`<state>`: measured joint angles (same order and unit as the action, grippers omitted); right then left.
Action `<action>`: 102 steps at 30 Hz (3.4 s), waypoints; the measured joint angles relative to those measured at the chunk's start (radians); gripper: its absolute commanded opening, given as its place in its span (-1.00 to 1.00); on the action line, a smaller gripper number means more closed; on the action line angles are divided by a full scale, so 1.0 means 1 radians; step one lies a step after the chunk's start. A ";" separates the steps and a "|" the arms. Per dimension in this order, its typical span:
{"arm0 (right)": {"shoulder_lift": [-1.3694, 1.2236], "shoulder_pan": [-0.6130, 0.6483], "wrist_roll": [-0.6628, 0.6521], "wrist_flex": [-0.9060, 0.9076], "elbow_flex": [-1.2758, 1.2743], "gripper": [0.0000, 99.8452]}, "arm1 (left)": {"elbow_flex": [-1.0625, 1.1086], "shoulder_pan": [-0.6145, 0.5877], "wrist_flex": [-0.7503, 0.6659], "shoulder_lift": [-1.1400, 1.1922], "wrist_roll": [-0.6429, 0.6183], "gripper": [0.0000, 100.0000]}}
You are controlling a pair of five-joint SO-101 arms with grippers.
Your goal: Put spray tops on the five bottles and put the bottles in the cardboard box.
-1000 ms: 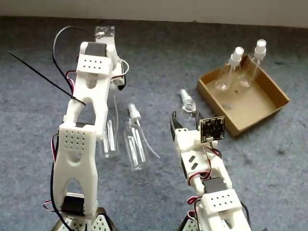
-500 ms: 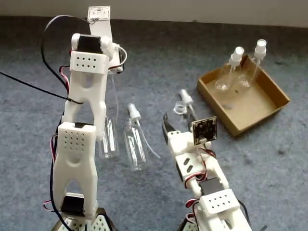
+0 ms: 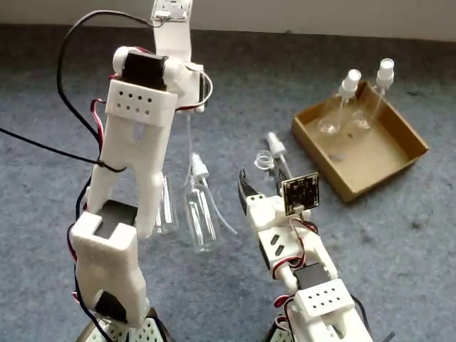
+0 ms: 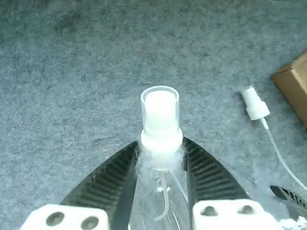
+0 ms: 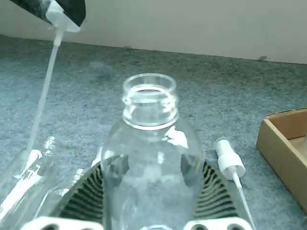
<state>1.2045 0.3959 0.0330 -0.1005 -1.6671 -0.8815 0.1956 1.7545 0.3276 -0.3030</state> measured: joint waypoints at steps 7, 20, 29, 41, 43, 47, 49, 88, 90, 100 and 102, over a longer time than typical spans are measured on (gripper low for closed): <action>0.000 0.000 0.000 -0.089 0.000 -0.93 | 0.112 0.086 0.000 -0.233 0.000 -0.99; 0.000 0.002 -0.273 -0.091 0.000 -0.93 | 0.319 0.273 -0.032 -0.638 0.215 -0.99; 0.000 0.043 0.008 -0.063 0.000 -0.93 | 0.578 0.284 -0.342 -0.829 0.112 -0.99; 0.000 0.043 0.012 -0.063 0.000 -0.93 | 1.292 0.367 -1.076 -1.218 0.109 -0.99; 0.000 0.043 0.012 -0.063 0.000 -0.93 | 1.366 0.367 -1.175 -1.274 0.109 -0.99; 0.000 0.043 0.012 -0.063 0.000 -0.93 | 1.404 0.370 -1.243 -1.330 0.100 -0.99; 0.000 0.043 0.012 -0.063 0.000 -0.93 | 1.407 0.368 -1.249 -1.336 0.100 -0.99; 0.002 0.043 0.012 -0.063 0.000 -0.93 | 1.211 0.370 -1.002 -1.169 0.100 -0.99; 0.002 0.043 0.012 -0.063 0.000 -0.93 | 1.180 0.370 -0.976 -1.169 0.100 -0.99; 0.002 0.043 0.012 -0.063 0.000 -0.93 | 1.209 0.371 -0.873 -1.171 0.100 -0.99; 0.002 0.043 0.012 -0.063 0.000 -0.93 | 1.249 0.373 -0.911 -1.169 0.100 -0.99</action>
<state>1.2060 0.4388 0.0453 -0.1634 -1.6671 0.3675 0.5685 0.8431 -0.8416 -0.2033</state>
